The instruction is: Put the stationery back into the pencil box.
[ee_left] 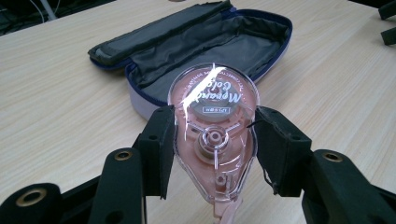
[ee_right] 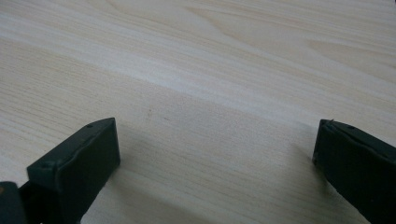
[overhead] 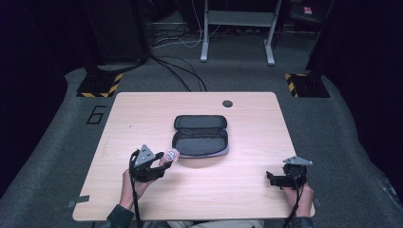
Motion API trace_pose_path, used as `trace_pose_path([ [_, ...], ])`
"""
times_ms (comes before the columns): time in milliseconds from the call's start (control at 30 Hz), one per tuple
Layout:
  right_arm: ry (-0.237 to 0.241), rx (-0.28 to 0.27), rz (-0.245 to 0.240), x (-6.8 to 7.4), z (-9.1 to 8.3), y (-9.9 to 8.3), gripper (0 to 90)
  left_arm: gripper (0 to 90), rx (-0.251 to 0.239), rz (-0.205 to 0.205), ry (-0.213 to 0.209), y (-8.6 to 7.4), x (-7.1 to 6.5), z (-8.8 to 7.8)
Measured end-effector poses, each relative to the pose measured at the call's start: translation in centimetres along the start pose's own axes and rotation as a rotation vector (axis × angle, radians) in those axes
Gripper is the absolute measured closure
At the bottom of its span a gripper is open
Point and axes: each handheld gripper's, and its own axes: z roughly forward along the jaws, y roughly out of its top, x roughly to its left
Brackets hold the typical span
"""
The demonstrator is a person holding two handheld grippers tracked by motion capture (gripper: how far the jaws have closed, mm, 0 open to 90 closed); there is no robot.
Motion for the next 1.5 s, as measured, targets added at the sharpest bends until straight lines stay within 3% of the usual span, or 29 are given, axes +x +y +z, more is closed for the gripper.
trace_pose_path([
  [1500,0.000,0.000,-0.001,0.0,0.0,0.0,0.3,50.1,0.006,0.043,-0.052,5.0,0.7,5.1],
])
